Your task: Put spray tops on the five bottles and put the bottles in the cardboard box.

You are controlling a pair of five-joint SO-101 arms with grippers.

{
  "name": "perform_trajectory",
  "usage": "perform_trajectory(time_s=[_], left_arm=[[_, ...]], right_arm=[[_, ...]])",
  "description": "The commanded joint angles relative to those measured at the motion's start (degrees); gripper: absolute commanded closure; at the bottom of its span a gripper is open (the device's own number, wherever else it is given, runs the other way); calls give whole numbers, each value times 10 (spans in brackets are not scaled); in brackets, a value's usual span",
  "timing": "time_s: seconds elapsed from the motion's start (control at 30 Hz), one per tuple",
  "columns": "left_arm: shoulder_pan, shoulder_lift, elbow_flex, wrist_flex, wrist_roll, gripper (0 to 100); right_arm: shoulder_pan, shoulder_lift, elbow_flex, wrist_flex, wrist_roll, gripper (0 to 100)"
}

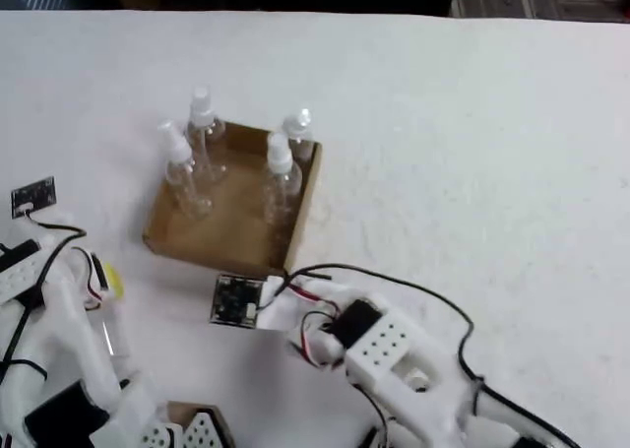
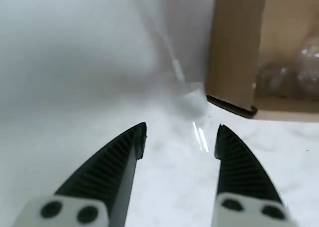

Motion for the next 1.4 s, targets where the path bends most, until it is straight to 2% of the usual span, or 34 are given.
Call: perform_trajectory(time_s=[0.0,0.13,0.23,0.3,0.5,0.6,0.73,0.93,1.0,1.17,1.37], left_arm=[[-7,4,-4,-19,-9,976],[-7,4,-4,-19,-9,976],[-7,4,-4,-19,-9,976],[-7,4,-4,-20,-9,976],[-7,5,-4,-31,-9,976],[-7,5,-4,-31,-9,976],[-7,5,2,-32,-9,976],[-7,5,2,-32,-26,976],[-7,5,2,-32,-26,976],[-7,5,3,-32,-26,976],[-7,5,3,-30,-27,976]], right_arm=[[5,61,-32,-44,12,814],[4,113,-42,-58,12,852],[6,115,-53,-44,12,989],[12,102,-53,-20,15,965],[18,19,-53,135,146,981],[49,-46,-53,219,200,981],[163,-144,-53,310,306,981],[433,-258,-53,383,564,981],[509,-271,-53,378,610,981],[611,-254,-47,298,629,981],[664,-138,-49,159,629,981]])
